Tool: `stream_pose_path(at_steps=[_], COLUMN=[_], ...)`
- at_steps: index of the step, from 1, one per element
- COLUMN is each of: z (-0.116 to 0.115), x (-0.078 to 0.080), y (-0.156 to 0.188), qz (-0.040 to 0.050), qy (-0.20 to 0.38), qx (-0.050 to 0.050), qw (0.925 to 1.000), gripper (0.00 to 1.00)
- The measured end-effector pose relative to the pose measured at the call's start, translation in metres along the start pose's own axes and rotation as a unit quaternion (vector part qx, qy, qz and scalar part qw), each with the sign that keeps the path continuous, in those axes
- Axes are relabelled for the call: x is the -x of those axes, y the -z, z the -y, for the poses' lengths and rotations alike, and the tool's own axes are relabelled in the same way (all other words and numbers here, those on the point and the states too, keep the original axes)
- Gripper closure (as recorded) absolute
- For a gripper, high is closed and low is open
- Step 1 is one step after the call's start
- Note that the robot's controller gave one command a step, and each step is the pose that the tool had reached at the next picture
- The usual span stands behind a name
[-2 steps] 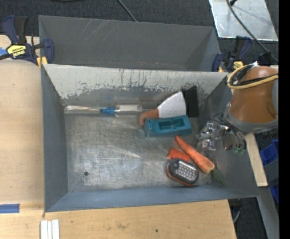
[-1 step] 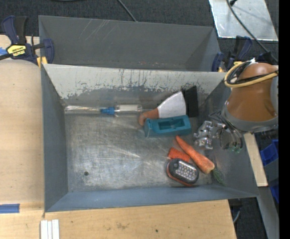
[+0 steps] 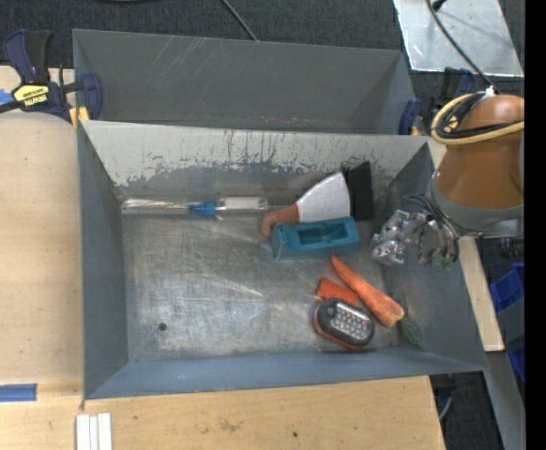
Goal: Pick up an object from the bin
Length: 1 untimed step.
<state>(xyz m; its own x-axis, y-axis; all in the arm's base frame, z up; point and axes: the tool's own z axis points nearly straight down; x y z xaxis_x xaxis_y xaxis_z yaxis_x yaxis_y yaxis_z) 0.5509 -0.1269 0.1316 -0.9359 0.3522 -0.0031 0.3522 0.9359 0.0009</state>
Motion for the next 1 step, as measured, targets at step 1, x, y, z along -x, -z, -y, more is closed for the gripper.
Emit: stream_pose_path(at_steps=[1], z=[-0.0084], x=[0.0101], y=[0.0079], qz=[0.0014], qy=[-0.023], qx=[0.000], qw=[0.9997], gripper=[0.00])
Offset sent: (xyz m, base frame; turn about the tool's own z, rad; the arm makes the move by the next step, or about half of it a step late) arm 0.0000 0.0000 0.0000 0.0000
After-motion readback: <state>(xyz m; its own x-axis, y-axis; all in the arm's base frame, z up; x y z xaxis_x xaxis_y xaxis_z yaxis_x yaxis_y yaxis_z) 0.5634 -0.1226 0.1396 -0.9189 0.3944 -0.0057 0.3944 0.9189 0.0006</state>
